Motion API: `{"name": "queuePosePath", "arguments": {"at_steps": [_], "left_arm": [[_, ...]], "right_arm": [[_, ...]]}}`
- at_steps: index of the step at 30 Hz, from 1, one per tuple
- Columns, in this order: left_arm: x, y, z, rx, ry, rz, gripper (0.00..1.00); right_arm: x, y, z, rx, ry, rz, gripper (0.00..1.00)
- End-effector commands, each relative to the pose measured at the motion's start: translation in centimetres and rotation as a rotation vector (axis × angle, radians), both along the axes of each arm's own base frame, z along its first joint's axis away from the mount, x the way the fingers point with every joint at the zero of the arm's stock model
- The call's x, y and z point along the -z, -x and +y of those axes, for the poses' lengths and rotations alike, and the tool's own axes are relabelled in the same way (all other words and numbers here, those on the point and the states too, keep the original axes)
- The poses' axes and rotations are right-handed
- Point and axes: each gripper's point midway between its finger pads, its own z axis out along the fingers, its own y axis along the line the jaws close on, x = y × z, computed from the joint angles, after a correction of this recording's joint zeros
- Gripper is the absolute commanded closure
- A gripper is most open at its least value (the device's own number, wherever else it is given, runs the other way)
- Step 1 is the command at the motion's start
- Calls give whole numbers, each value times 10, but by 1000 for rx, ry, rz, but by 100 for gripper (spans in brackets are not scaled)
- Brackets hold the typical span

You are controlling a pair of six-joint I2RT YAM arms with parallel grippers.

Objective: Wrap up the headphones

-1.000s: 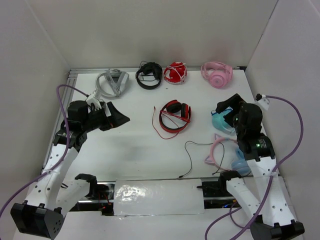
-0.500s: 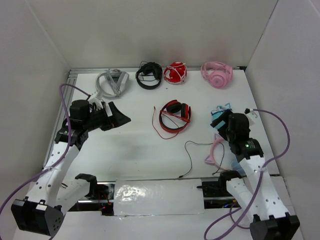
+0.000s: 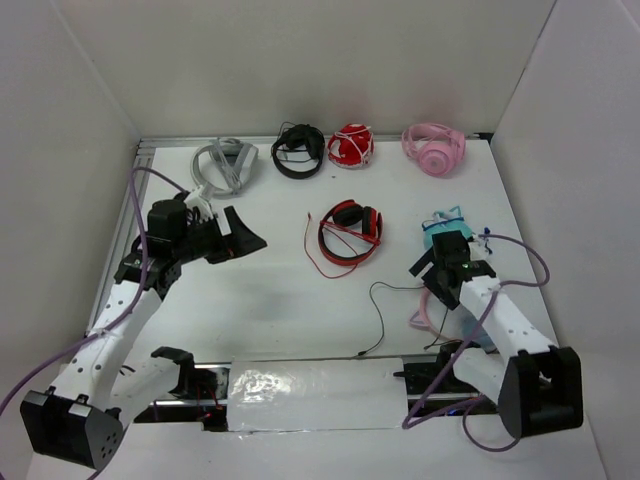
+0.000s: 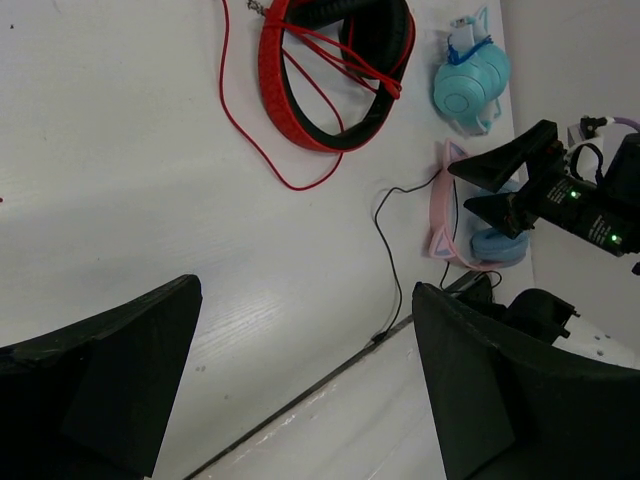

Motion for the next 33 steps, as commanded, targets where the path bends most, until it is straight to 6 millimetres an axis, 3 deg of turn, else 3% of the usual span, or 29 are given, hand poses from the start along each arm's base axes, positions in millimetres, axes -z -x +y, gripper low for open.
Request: {"name": "queuePosePath", "arguments": {"at_steps": [1, 6, 7, 9, 11, 12, 16, 20, 22, 27, 31, 33], "left_arm": [[-12, -2, -2, 3, -8, -39, 1], [-12, 3, -9, 29, 2, -33, 1], [-12, 4, -10, 32, 3, -31, 1], [-10, 5, -12, 28, 15, -17, 1], [-11, 11, -22, 86, 28, -24, 1], [-11, 14, -28, 106, 20, -18, 1], [-7, 20, -45, 191, 21, 11, 1], [-5, 24, -76, 282, -25, 12, 1], [8, 31, -96, 329, -84, 61, 1], [2, 47, -152, 501, -114, -4, 1], [-2, 52, -184, 597, -94, -60, 1], [4, 49, -198, 615, -94, -50, 1]], "right_arm": [[13, -9, -4, 53, 12, 18, 4], [24, -20, -13, 112, 53, 53, 21], [24, -22, -14, 119, 60, 51, 35], [23, -29, -17, 125, 78, 37, 49], [21, -31, -20, 129, 94, 35, 73], [20, -31, -22, 141, 103, 40, 100], [0, -34, -15, 134, 89, -5, 100], [-42, -37, 6, 84, 77, -98, 100], [-67, -43, 30, 19, 42, -172, 100], [-108, -47, 82, -84, -10, -251, 100], [-124, -54, 121, -157, -40, -260, 100], [-121, -56, 131, -167, -32, -227, 100]]}}
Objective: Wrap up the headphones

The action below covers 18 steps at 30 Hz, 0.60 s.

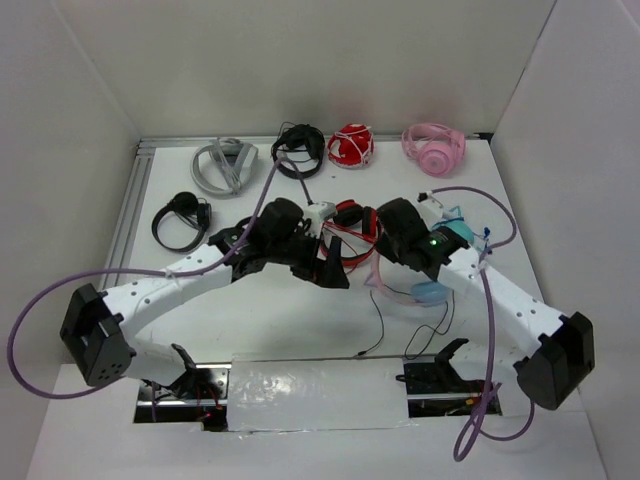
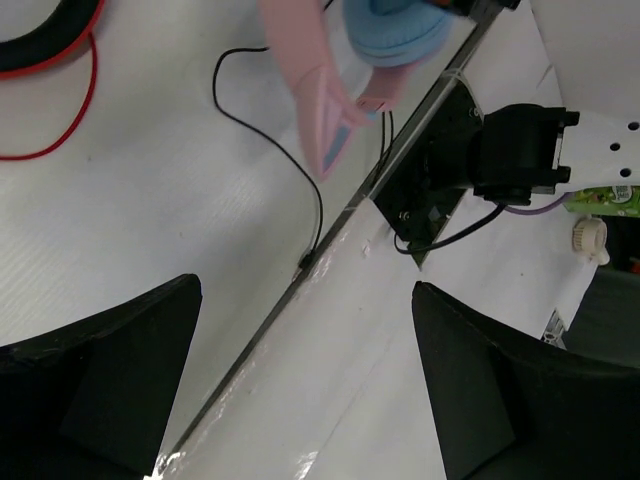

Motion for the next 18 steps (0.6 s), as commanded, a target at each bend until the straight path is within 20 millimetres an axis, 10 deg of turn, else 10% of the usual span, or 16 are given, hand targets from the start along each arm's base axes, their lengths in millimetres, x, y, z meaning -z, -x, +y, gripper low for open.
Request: {"name": "queuePosePath", "arguments": {"at_steps": [1, 18], "left_arm": [[-12, -12, -26, 43, 47, -71, 1], [4, -40, -64, -27, 119, -61, 9]], "right_arm": [[-18, -6, 11, 31, 12, 1, 100], [-55, 0, 69, -118, -299, -39, 100]]}}
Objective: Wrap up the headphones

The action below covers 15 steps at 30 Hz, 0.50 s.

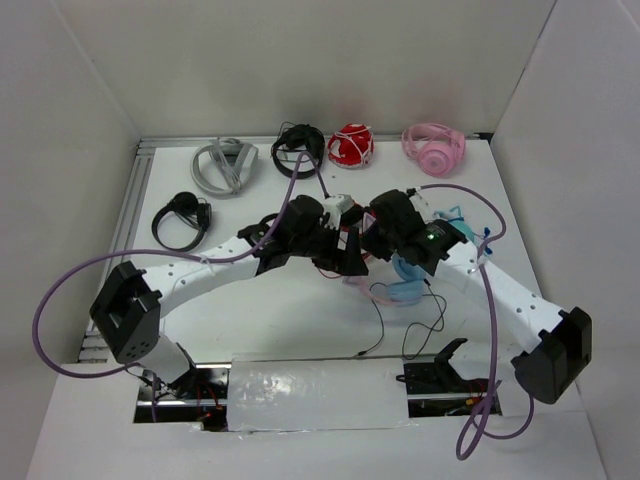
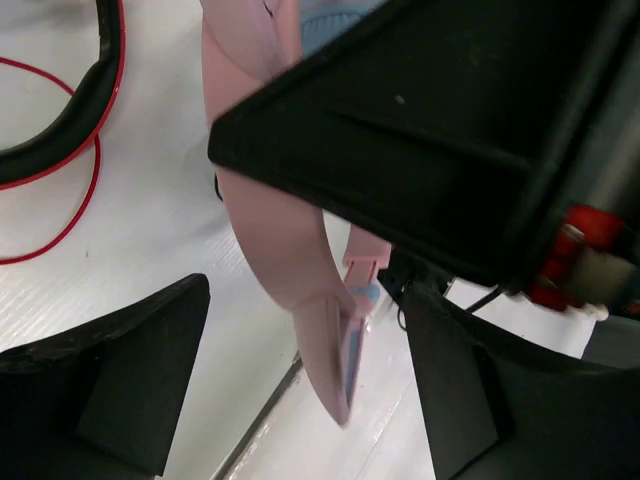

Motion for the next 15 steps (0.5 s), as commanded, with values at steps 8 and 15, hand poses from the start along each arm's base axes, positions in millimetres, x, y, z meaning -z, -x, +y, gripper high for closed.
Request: {"name": "queuePosePath", "arguments": {"at_steps": [8, 15], "left_arm": [[-7, -5, -24, 8, 56, -25, 40], [-15, -4, -26, 4, 60, -61, 100]], "right_arm": [[-51, 3, 25, -64, -210, -121, 100], [-51, 11, 25, -111, -196, -131, 92]]}}
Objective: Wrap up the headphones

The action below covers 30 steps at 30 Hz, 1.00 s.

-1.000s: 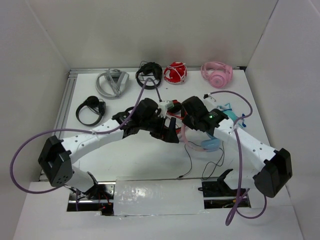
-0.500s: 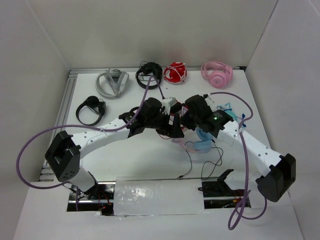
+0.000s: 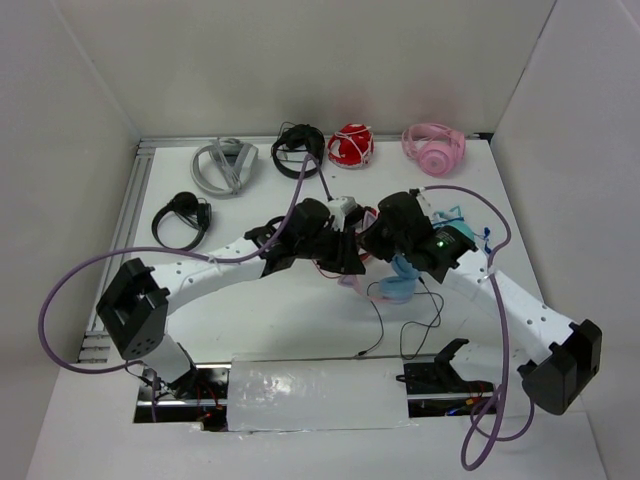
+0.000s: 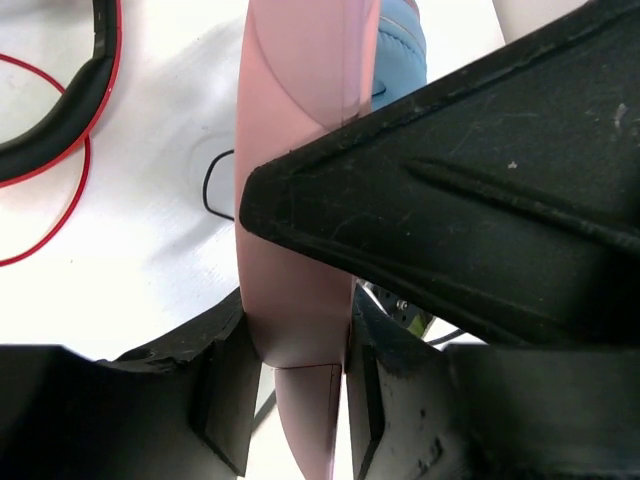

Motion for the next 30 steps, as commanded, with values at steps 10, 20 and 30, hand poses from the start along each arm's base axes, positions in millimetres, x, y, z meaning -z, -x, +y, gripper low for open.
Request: {"name": "queuePosePath", "arguments": {"at_steps": [10, 20, 30], "left_arm": [[-26, -17, 8, -125, 7, -132, 100], [-111, -24, 41, -218, 114, -322, 100], [-263, -22, 92, -404, 329, -549, 100]], "right_arm": [[-87, 1, -10, -68, 18, -265, 19], [-105, 34, -72, -18, 123, -501, 0], [-27, 63, -63, -240, 220, -475, 0]]}}
